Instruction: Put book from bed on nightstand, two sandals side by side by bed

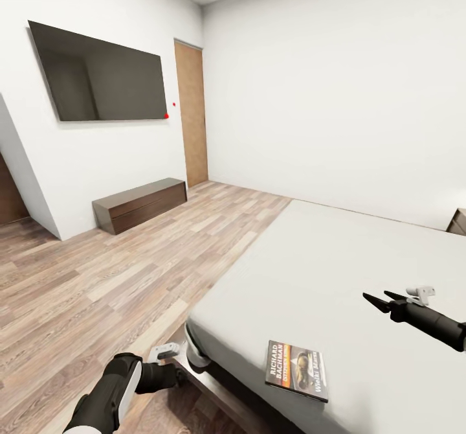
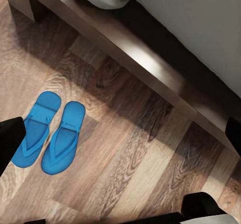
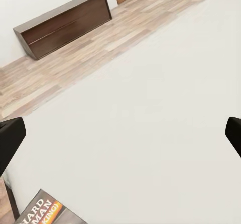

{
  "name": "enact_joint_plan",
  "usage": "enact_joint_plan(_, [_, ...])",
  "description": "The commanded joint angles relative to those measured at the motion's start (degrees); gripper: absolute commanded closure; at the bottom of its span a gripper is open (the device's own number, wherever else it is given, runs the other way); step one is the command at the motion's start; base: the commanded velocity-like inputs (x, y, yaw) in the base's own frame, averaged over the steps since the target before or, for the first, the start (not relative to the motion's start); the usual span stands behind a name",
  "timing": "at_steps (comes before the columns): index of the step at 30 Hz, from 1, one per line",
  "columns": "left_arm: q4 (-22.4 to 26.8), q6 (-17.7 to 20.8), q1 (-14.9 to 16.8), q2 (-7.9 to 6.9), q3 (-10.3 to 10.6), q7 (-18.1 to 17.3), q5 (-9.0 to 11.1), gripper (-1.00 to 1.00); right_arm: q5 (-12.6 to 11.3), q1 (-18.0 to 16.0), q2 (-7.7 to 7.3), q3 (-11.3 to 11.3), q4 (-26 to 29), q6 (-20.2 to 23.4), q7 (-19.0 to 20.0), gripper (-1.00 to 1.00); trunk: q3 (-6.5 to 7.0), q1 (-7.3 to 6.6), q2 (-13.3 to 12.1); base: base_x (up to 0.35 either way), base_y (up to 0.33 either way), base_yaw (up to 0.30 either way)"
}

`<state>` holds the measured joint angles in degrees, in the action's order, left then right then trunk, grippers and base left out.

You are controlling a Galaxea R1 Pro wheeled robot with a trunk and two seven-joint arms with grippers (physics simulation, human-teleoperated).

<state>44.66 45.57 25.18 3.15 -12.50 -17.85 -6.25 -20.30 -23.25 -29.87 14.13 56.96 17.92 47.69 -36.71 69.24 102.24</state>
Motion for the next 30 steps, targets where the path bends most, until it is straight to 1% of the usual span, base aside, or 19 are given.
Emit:
enact_joint_plan(1, [0.07, 0.22, 0.04, 0.09, -0.33, -0.52, -0.61, -1.0, -0.48, -0.04, -0.01, 0.03, -0.01, 0.53, 0.13, -1.0, -0.06, 0.0, 0.03, 0.0, 0.021, 0.0])
enact_joint_plan(5, [0.07, 0.22, 0.04, 0.08, -0.33, -0.52, -0.66, -1.0, -0.47, -0.04, -0.01, 0.03, -0.01, 0.53, 0.15, -1.0, -0.06, 0.0, 0.03, 0.025, 0.006, 0.0])
enact_joint_plan(12, [0.08, 0.22, 0.04, 0.1, -0.33, -0.52, -0.69, -1.0, -0.46, -0.04, -0.01, 0.04, -0.01, 0.53, 0.18, -1.0, -0.06, 0.0, 0.03, 0.13, 0.0, 0.0])
enact_joint_plan(30, [0.08, 0.22, 0.04, 0.05, -0.33, -0.52, -0.69, -1.0, -0.51, -0.04, -0.01, 0.1, -0.01, 0.53, 0.21, -1.0, -0.06, 0.0, 0.03, 0.007, 0.0, 0.0])
